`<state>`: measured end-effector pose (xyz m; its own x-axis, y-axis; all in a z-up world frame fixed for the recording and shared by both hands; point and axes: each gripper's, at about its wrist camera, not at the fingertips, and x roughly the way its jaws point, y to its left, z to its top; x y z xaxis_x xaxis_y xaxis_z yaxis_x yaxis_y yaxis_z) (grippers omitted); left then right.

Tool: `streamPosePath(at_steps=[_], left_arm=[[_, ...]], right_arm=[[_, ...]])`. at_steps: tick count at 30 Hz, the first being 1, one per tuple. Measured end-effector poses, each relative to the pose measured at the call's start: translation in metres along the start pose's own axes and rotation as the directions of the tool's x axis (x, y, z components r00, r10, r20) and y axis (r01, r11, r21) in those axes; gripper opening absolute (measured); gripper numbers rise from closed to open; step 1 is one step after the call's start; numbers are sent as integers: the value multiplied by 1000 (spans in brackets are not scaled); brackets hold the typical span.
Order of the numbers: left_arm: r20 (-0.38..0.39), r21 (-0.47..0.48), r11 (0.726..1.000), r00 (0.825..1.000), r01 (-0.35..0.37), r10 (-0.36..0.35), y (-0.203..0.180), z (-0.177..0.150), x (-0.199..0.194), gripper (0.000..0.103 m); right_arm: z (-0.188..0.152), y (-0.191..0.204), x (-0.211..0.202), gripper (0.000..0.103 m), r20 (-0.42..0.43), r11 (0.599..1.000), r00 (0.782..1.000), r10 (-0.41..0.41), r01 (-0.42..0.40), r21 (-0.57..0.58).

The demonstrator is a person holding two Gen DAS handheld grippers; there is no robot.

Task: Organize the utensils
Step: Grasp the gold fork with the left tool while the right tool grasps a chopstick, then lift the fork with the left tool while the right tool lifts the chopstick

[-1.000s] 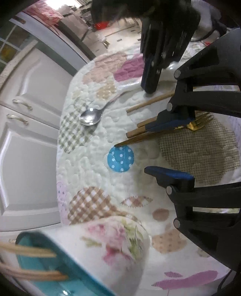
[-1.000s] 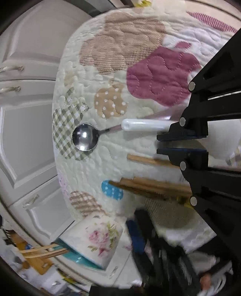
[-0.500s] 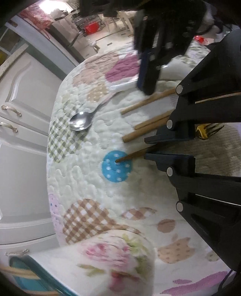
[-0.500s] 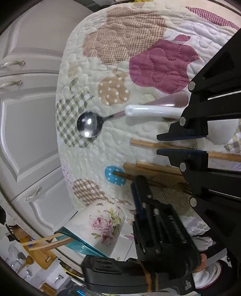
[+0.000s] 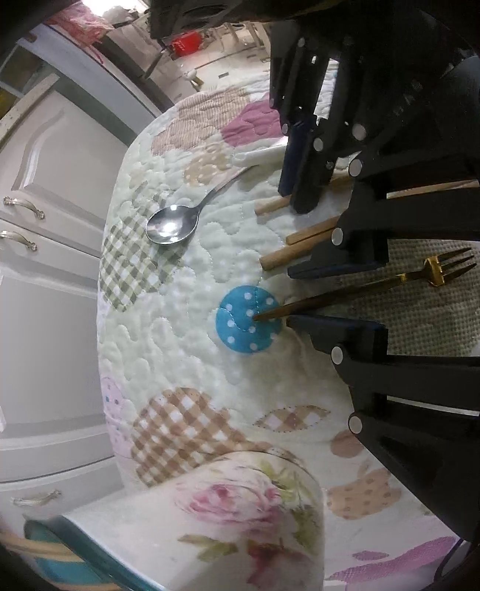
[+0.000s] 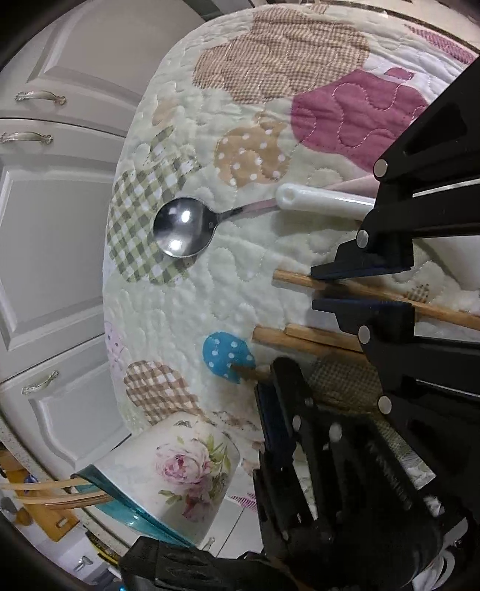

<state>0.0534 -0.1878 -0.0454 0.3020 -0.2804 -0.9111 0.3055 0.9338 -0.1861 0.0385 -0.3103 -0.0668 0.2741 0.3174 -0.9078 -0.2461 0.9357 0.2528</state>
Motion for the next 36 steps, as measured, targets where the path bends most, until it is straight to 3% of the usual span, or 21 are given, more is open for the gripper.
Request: streamPosePath(at_steps=[4,11,16,18,20,25,31,33,36], left_arm=[[40,-38,997,997,72,-71,9,-4,-17,6],[191,-16,995,977,101,-96,16,-14,-92,6],[259,-11,995,961,104,-98,24,-27,-131,6],[272,-21,996,959,91,-81,29,-30,-139,6],[283,-43,995,956,87,-71,36,-34,-145,6],[306,-59,994,950,90,-68,43,-46,-161,6],[308,-72,994,949,88,-62,51,-54,-170,6],[308,-80,993,950,88,-60,55,-56,-171,6],[310,-86,993,949,84,-54,57,-56,-172,6]], right_arm=[[0,-10,-11,7,10,995,996,87,-87,45],[3,-3,-79,6,148,988,978,149,-154,20],[1,16,-134,6,258,982,948,189,-182,-48],[3,23,-141,6,274,983,945,179,-166,-73],[4,25,-137,6,254,989,957,141,-125,-79],[-5,19,-78,8,118,999,993,31,-27,-37],[-12,13,-21,8,-6,1000,1000,-4,4,-12],[-9,13,-12,15,-22,1000,1000,-7,7,-3],[-7,16,-6,16,4,1000,1000,-14,15,-17]])
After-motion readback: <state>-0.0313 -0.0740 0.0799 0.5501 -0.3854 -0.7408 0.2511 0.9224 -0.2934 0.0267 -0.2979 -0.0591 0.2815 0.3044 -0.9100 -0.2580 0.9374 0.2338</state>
